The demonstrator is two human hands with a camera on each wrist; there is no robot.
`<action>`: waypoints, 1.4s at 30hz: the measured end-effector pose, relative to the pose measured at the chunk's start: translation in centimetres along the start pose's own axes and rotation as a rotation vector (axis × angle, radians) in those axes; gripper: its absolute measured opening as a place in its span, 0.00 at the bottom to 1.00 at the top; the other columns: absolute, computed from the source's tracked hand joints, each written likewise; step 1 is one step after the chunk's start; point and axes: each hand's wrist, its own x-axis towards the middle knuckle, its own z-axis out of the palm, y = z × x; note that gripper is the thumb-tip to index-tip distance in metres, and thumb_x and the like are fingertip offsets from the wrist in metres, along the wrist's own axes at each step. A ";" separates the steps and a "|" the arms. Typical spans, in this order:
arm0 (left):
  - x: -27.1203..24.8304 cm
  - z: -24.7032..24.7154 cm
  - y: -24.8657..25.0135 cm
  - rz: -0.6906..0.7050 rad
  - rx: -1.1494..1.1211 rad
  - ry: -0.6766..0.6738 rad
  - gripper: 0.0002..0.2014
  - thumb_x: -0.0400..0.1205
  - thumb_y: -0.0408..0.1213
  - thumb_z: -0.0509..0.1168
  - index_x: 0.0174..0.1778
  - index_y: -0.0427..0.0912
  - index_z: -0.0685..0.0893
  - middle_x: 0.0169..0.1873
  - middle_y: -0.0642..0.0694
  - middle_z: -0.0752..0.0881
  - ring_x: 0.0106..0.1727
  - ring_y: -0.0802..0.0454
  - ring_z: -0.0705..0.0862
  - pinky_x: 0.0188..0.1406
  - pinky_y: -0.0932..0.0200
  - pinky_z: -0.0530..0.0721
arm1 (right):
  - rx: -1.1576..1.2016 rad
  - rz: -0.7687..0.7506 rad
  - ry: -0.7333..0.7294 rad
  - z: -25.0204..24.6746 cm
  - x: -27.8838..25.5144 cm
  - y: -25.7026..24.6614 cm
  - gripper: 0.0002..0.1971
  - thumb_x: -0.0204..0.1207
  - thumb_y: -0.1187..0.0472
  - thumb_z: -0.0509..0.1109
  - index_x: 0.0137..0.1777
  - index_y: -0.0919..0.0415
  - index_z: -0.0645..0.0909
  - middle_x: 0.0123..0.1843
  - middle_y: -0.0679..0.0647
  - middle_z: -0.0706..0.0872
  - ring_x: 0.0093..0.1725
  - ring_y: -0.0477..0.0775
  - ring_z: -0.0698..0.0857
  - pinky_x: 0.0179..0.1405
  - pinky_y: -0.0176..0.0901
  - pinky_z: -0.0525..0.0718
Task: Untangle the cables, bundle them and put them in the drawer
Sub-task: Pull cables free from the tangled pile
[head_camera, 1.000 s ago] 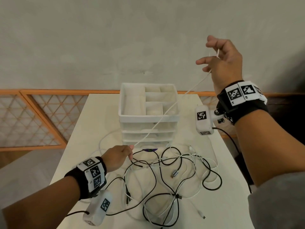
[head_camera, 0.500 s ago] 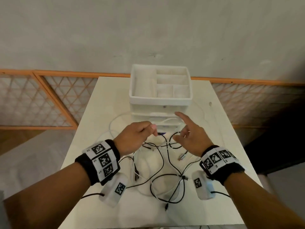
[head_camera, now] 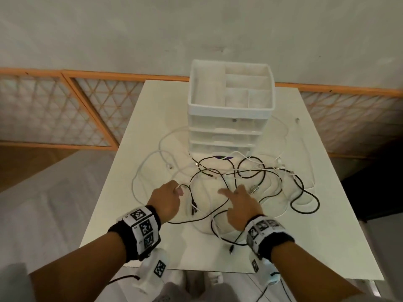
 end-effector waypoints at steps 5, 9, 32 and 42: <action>-0.7 0.3 2.5 0.176 -0.125 0.161 0.11 0.88 0.39 0.56 0.48 0.48 0.84 0.39 0.53 0.87 0.37 0.55 0.81 0.31 0.74 0.71 | -0.091 0.008 0.020 -1.2 0.1 -2.9 0.11 0.83 0.47 0.62 0.57 0.49 0.82 0.57 0.53 0.82 0.56 0.60 0.84 0.54 0.49 0.81; -1.2 0.7 3.9 0.276 -0.207 0.095 0.13 0.90 0.43 0.54 0.51 0.47 0.85 0.37 0.54 0.90 0.39 0.51 0.83 0.34 0.74 0.77 | 0.374 -0.090 0.372 -9.4 -0.7 -4.9 0.10 0.79 0.46 0.70 0.39 0.47 0.83 0.34 0.41 0.84 0.38 0.44 0.83 0.42 0.38 0.79; 1.8 -8.2 9.1 0.301 -0.512 0.211 0.14 0.90 0.40 0.54 0.50 0.40 0.84 0.44 0.44 0.91 0.23 0.52 0.70 0.19 0.63 0.67 | 0.573 -0.204 0.372 -19.4 -4.6 -1.9 0.18 0.80 0.73 0.61 0.54 0.51 0.87 0.36 0.53 0.92 0.21 0.37 0.77 0.24 0.31 0.73; 2.3 -3.3 13.4 0.617 -0.409 0.009 0.16 0.91 0.44 0.51 0.52 0.44 0.83 0.29 0.52 0.75 0.28 0.62 0.71 0.33 0.67 0.69 | 0.562 -0.400 0.582 -24.1 -3.7 -3.7 0.13 0.84 0.64 0.63 0.61 0.46 0.80 0.34 0.51 0.85 0.23 0.39 0.76 0.30 0.37 0.72</action>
